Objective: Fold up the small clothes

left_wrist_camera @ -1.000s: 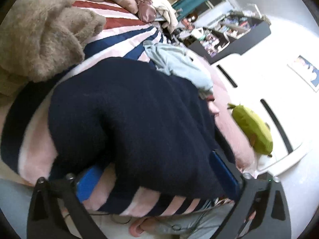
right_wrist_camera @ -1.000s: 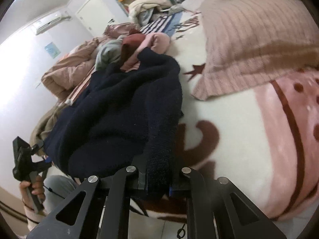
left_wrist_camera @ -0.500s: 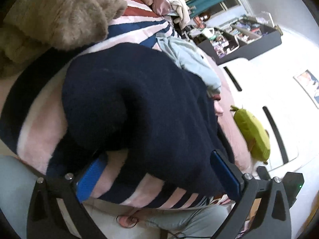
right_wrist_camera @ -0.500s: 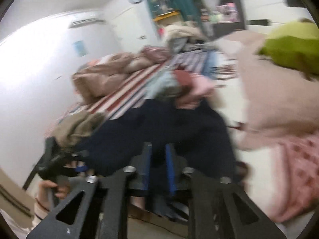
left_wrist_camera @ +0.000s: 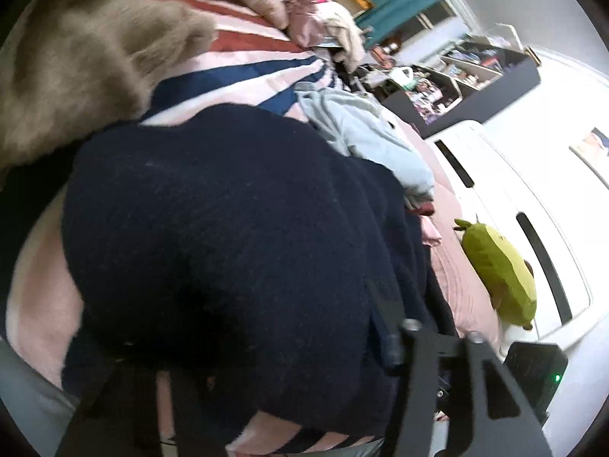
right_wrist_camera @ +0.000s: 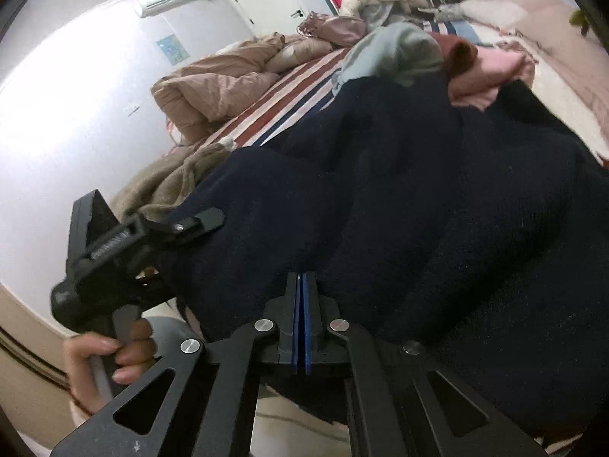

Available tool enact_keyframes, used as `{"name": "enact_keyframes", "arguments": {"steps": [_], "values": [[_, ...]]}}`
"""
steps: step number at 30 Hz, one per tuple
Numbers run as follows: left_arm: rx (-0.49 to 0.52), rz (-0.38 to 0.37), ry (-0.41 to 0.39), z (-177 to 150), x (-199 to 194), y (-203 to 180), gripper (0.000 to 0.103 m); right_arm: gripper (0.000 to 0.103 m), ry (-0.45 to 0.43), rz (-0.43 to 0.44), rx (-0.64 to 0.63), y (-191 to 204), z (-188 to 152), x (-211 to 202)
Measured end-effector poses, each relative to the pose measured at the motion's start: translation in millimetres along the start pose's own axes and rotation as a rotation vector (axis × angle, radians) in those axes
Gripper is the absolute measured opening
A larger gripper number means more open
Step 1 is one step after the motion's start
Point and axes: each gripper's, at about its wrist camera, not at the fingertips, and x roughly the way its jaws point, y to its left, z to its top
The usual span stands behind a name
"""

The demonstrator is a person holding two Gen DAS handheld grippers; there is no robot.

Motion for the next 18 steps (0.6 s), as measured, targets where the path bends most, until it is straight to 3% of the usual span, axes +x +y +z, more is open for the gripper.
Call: {"name": "enact_keyframes", "arguments": {"steps": [4,7,8,10,13,18], "values": [[0.116,0.005,-0.050,2.4,-8.5,-28.3,0.041,0.000,-0.009,0.013,-0.008,0.3,-1.1,-0.9],[0.220,0.021,-0.081,3.5,-14.1,-55.6,0.040,0.002,-0.024,0.093,0.018,-9.0,1.0,-13.6],[0.252,0.027,-0.090,3.9,-15.8,-64.0,0.039,0.006,-0.040,0.124,0.031,-14.0,1.2,-23.3],[0.316,0.048,-0.105,4.3,-17.3,-83.7,0.038,0.029,-0.105,0.156,0.046,-25.5,0.3,-49.9],[0.400,0.050,-0.114,2.6,-14.9,-112.5,0.036,0.032,-0.211,0.106,0.042,-45.2,-3.9,-100.6],[0.626,0.048,-0.087,-16.6,3.6,-176.0,0.036,0.032,-0.358,0.026,0.093,-80.1,-19.0,-172.7]]}}
